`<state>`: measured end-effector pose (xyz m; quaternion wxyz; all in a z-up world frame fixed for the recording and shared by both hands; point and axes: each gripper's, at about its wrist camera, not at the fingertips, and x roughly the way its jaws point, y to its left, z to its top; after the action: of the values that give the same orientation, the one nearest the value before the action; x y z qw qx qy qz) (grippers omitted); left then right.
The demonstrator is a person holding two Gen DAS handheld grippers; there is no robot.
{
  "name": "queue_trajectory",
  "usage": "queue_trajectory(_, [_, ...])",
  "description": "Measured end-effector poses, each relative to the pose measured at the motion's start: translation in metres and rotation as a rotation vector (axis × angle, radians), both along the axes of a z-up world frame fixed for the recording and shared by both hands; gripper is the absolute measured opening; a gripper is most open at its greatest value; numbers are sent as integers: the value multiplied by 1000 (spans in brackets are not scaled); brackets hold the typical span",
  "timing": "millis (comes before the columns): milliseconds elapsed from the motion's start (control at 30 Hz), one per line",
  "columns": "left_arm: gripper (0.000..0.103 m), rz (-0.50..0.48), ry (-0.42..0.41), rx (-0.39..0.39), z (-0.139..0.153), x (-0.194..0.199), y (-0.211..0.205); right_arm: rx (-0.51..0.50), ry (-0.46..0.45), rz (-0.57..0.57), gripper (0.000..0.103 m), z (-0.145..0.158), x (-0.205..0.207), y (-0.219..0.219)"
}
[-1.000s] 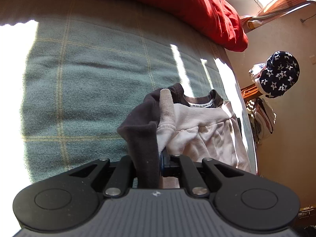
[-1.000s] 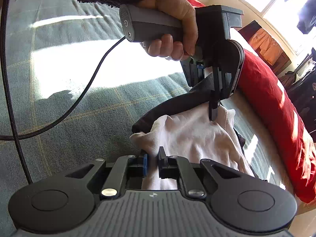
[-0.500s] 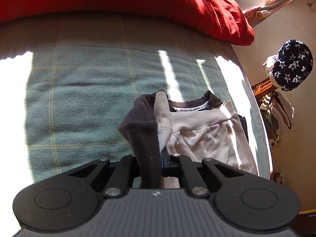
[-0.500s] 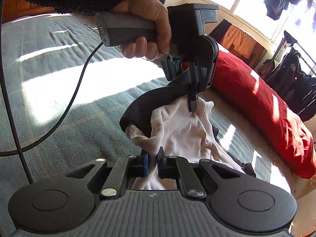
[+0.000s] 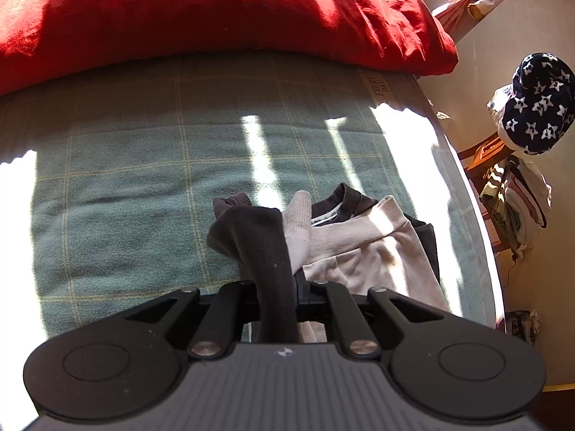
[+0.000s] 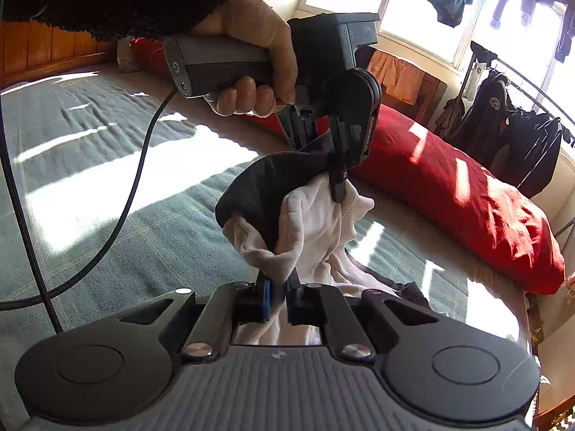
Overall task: Fold clothes
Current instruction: 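Lift the gripped edges with both grippers and fold them over the stack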
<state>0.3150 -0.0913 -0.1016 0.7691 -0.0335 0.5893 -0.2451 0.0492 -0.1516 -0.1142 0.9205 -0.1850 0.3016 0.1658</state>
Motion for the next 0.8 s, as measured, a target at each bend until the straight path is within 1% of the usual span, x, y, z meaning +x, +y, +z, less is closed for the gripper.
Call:
queue_trajectory(167, [6, -22, 10, 18, 2, 5, -36, 45, 1, -65, 9, 5, 1, -32])
queue_trajectory(300, [7, -14, 21, 14, 0, 7, -60, 72, 15, -126, 9, 5, 1, -60])
queue_trajectory(600, [7, -35, 29, 4, -14, 5, -117, 92, 43, -230, 9, -2, -2, -111])
queue_trajectory(800, [7, -81, 33, -9, -24, -1, -151, 111, 77, -287, 9, -6, -8, -137])
